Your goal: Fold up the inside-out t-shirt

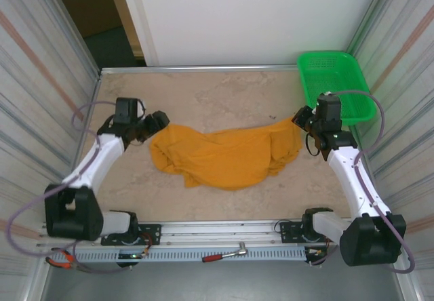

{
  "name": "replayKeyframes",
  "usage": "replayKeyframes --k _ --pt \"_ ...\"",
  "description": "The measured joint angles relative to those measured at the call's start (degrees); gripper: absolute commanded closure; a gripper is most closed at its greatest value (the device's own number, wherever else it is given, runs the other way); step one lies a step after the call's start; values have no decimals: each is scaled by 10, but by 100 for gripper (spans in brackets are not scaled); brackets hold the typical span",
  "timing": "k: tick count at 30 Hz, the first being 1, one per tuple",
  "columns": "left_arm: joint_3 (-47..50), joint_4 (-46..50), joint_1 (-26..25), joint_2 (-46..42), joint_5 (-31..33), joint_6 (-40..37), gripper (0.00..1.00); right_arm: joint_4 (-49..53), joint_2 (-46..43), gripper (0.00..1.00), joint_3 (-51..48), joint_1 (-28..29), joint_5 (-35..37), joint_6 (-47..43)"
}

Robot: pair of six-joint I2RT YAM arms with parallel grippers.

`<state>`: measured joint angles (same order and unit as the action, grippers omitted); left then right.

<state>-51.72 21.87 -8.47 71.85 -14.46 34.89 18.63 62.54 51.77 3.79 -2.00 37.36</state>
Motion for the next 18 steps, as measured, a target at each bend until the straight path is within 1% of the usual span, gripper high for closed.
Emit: replayKeyframes --k 2,4,7,11,18 --pt "49 1 -45 -68 16 2 27 -6 0 100 0 0 5 -5" --pt "95 -1 -92 -115 31 11 27 -9 0 100 0 0 7 -7" --pt "167 -10 -142 -143 55 35 29 -13 0 100 0 0 7 -10" --pt "235 -26 -157 -132 74 63 31 -18 2 100 0 1 7 -10" --pt "246 -87 -160 -102 82 76 36 -21 10 100 0 3 9 -10"
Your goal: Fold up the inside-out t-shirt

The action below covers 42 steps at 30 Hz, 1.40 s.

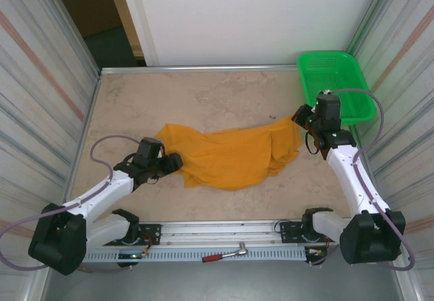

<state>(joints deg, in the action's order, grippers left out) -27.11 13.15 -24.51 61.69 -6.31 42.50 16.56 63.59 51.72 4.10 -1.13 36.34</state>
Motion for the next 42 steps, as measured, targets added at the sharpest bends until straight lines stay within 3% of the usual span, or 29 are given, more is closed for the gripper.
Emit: replayKeyframes --k 19,23,25,28,30,33,37,42 --pt "7 -57 -37 37 19 42 38 -4 7 100 0 1 3 0" --pt "7 -59 -45 47 20 52 44 -8 8 100 0 1 3 0" --pt "7 -63 -48 53 20 56 50 -7 9 100 0 1 3 0" --pt "7 -68 -49 61 21 62 68 -7 9 100 0 1 3 0" --pt "7 -71 -49 64 24 64 98 -7 9 100 0 1 3 0" --pt "-1 -59 -47 64 35 52 100 -7 9 100 1 0 3 0" --pt "-86 9 -13 54 38 18 100 11 15 100 41 -27 -20 0" --pt "-344 72 89 49 12 -35 100 37 28 100 199 -99 -80 7"
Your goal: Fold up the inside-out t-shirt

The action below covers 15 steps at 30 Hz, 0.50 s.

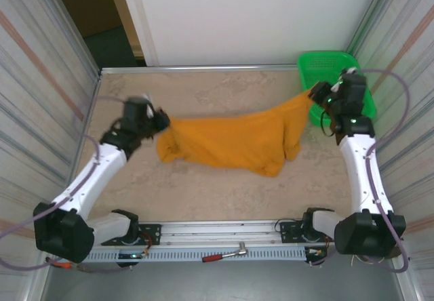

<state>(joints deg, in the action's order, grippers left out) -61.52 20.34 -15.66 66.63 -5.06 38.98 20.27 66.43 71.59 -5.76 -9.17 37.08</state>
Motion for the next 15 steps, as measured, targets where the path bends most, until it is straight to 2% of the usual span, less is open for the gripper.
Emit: replayKeyframes --k 3,7,11,15 --pt "-172 12 38 0 -11 -20 100 3 -5 100 109 -37 -45 17" --pt "-330 20 43 -7 -24 -31 100 7 -31 100 213 -71 -90 45" --pt "-391 26 43 -36 -28 -32 100 10 -77 100 276 -79 -107 61" --pt "-396 35 43 -70 -21 -33 100 17 -114 100 318 -79 -108 71"
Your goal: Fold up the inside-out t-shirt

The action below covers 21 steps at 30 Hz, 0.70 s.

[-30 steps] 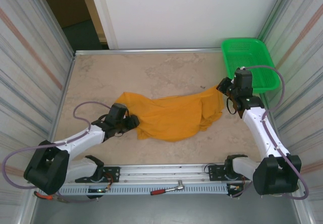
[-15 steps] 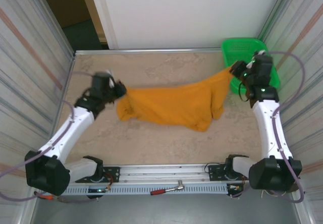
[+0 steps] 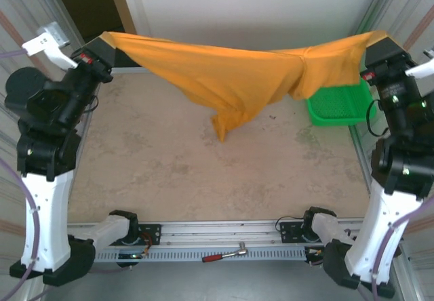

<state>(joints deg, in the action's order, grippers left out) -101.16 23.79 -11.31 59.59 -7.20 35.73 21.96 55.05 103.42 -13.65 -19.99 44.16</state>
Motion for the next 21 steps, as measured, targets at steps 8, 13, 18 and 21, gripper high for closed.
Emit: replayKeyframes --k 8,13,18,21 --pt "-19 33 19 9 40 -28 100 -24 30 100 34 0 -27 34" --pt "-19 34 72 113 28 -28 100 -34 147 100 -9 46 -35 40" --pt "-54 43 99 278 13 -25 100 -19 304 100 -3 95 -21 29" --pt "-121 67 114 378 -5 -12 100 -6 393 100 58 111 -24 28"
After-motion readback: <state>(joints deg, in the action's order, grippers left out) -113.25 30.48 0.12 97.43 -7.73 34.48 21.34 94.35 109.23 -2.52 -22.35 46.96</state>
